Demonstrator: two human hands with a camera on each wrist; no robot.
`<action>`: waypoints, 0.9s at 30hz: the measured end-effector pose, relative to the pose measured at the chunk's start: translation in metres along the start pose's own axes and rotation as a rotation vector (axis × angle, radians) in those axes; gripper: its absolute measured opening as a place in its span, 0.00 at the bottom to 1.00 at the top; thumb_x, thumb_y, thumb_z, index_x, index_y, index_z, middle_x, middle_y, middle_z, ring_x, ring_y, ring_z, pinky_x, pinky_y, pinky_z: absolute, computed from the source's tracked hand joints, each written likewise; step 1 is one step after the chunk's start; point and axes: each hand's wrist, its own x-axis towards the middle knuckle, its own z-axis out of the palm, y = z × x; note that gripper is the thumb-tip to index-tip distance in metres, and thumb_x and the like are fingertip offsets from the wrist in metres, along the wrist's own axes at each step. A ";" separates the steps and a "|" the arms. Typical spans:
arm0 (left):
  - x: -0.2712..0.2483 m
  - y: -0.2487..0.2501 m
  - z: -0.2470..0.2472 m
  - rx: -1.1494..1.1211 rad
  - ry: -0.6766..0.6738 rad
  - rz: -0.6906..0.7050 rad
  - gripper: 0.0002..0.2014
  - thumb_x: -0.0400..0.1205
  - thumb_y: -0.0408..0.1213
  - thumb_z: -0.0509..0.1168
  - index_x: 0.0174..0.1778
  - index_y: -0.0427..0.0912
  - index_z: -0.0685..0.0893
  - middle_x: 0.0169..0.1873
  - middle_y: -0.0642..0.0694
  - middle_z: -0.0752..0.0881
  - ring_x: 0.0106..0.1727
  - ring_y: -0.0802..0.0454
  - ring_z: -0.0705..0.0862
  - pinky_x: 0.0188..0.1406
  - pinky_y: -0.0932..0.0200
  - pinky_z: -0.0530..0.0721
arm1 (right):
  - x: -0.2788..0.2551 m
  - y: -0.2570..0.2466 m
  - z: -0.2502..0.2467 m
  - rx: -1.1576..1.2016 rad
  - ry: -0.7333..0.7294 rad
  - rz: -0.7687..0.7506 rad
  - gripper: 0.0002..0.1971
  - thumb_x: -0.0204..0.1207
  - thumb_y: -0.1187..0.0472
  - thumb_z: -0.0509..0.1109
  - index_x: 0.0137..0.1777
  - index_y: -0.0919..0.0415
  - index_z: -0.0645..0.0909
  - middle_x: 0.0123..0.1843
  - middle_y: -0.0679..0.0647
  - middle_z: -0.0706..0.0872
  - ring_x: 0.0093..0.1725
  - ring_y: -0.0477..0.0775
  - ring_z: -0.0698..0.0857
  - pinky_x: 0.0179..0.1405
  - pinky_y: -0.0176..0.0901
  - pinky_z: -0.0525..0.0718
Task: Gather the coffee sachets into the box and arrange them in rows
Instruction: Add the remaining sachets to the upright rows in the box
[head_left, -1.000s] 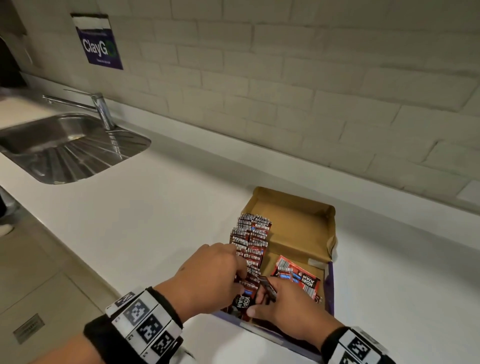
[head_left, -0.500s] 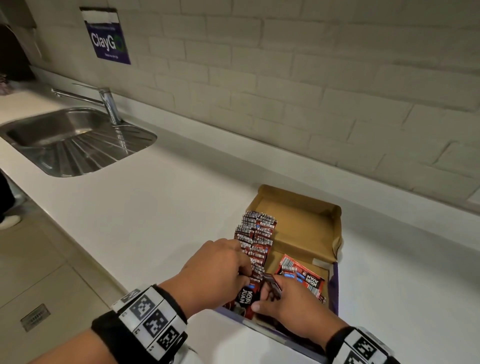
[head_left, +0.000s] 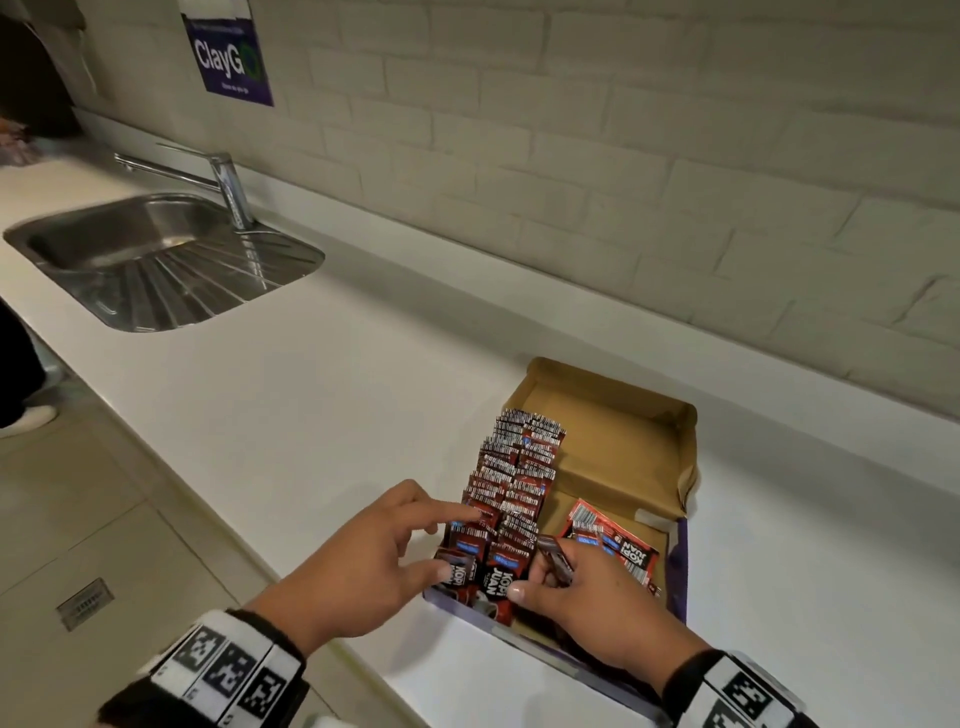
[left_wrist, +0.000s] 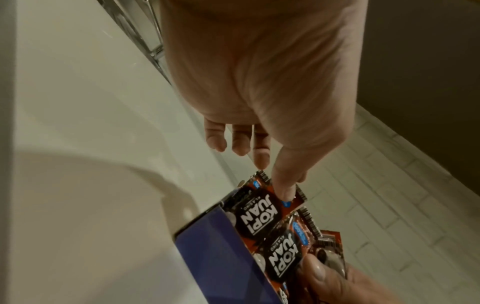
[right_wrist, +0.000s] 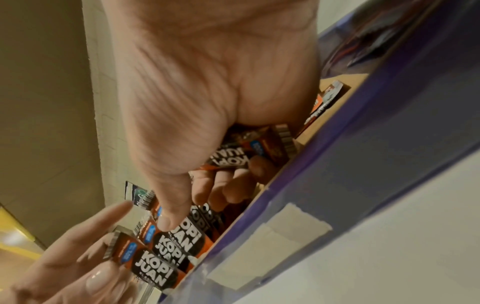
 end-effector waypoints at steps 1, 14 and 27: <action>0.002 0.001 0.002 0.046 -0.027 0.013 0.28 0.81 0.41 0.74 0.68 0.80 0.77 0.51 0.64 0.73 0.47 0.65 0.77 0.51 0.76 0.74 | 0.000 0.000 0.001 0.010 -0.001 0.000 0.17 0.74 0.43 0.80 0.42 0.56 0.83 0.33 0.46 0.83 0.32 0.42 0.79 0.39 0.40 0.78; 0.015 -0.009 0.009 0.327 0.030 0.096 0.21 0.81 0.49 0.73 0.68 0.73 0.81 0.50 0.67 0.69 0.58 0.72 0.67 0.53 0.72 0.69 | -0.003 0.003 -0.002 0.012 -0.003 0.005 0.15 0.75 0.44 0.80 0.40 0.53 0.82 0.34 0.46 0.82 0.32 0.41 0.78 0.37 0.37 0.76; 0.015 -0.008 0.026 0.094 0.006 0.037 0.28 0.85 0.30 0.67 0.72 0.68 0.79 0.60 0.96 0.65 0.65 0.90 0.68 0.67 0.84 0.67 | 0.003 0.006 -0.001 0.030 -0.014 0.013 0.14 0.73 0.44 0.81 0.39 0.50 0.82 0.34 0.46 0.83 0.33 0.42 0.79 0.39 0.39 0.77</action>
